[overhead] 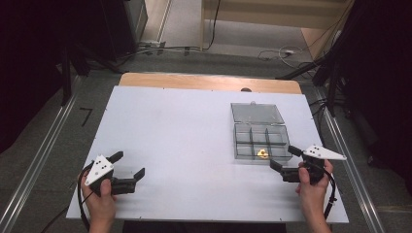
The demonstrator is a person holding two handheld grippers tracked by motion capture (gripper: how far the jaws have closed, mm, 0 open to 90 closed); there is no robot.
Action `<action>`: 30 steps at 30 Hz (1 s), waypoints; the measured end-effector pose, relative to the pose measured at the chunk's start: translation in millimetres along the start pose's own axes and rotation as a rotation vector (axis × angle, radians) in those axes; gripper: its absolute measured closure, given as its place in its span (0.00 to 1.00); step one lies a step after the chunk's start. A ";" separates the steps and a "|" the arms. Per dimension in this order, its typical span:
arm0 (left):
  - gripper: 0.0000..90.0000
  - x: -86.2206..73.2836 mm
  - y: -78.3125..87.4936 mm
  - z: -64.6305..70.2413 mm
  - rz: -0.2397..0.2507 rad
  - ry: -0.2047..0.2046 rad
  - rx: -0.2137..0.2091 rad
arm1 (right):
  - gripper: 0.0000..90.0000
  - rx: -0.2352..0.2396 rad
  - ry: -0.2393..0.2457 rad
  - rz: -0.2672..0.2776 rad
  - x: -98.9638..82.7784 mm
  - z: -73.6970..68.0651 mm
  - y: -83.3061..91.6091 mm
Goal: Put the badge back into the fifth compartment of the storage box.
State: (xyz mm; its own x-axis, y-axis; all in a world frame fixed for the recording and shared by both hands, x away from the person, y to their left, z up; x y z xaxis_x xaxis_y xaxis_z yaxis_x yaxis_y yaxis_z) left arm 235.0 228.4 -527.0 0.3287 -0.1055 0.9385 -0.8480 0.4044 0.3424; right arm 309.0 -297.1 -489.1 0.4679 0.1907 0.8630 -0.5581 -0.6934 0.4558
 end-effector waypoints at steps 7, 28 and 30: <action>0.01 0.0 0.2 -0.1 0.000 0.001 -0.001 | 0.00 -0.029 0.008 0.025 -7.8 3.0 9.0; 0.01 0.3 0.8 -0.9 0.002 0.003 -0.003 | 0.00 -0.056 -0.028 0.029 -36.3 22.3 24.7; 0.01 0.3 0.8 -0.9 0.004 0.003 -0.004 | 0.00 -0.059 -0.030 0.031 -37.2 24.5 26.5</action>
State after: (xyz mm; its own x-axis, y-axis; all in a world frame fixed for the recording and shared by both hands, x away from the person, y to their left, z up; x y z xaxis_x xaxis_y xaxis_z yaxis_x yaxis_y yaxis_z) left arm 234.8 229.5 -526.5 0.3267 -0.1008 0.9397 -0.8475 0.4088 0.3385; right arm 293.6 -339.6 -514.4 0.4699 0.1483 0.8701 -0.6116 -0.6561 0.4421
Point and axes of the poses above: each handheld gripper's, and its own axes: y roughly backward along the jaws, x roughly out of its top, z roughly to its right, the point moved 4 cm from there along -y, roughly forward along the jaws, and after that the axes turned 5 degrees about x, right-handed, at the moved point
